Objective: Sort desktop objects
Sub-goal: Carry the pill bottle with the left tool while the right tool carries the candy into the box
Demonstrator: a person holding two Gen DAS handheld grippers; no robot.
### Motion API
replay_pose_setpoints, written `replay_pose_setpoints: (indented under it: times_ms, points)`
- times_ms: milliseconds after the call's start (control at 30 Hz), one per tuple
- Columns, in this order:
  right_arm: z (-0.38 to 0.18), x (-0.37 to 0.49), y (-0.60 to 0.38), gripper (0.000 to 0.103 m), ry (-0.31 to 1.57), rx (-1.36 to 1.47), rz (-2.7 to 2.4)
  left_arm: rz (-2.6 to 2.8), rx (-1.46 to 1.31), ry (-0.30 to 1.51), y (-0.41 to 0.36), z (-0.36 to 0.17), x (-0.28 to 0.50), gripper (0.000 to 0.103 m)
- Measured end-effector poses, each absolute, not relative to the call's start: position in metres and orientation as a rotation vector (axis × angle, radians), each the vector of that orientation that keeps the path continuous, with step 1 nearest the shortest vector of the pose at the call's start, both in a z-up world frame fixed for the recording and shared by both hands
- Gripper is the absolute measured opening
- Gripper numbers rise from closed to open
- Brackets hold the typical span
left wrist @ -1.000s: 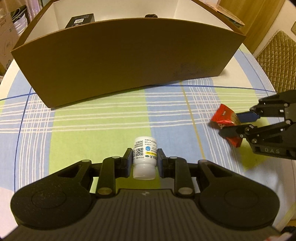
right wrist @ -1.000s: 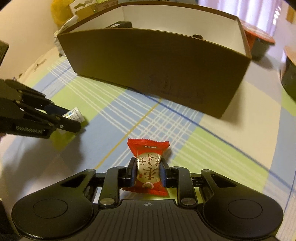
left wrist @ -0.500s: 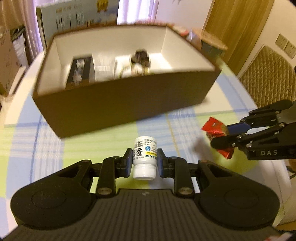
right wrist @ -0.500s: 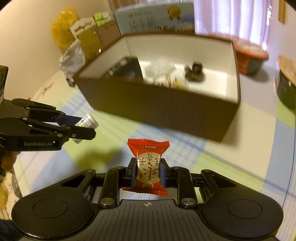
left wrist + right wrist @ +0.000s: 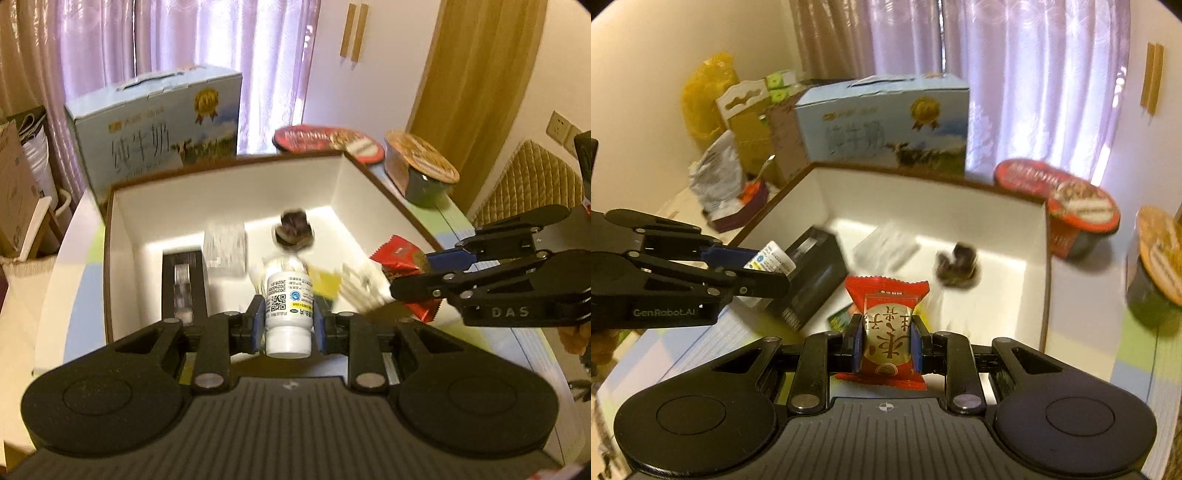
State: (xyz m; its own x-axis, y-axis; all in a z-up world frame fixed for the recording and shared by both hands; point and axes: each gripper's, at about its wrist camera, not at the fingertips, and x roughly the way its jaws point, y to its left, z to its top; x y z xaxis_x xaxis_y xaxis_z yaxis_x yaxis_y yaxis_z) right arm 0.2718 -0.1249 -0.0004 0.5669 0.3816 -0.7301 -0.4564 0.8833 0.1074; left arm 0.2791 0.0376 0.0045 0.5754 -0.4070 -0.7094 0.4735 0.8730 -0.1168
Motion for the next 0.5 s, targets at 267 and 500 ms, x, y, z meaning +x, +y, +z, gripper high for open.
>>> replay_pose_setpoints:
  times_ms: [267, 500]
  points:
    - [-0.018, 0.335, -0.123, 0.022, 0.860, -0.102, 0.391, -0.516, 0.068, 0.828, 0.021, 0.001, 0.350, 0.022]
    - [-0.040, 0.385, -0.134, 0.022, 0.930, -0.040, 0.339, -0.521, 0.082, 0.871, 0.002, -0.021, 0.402, 0.022]
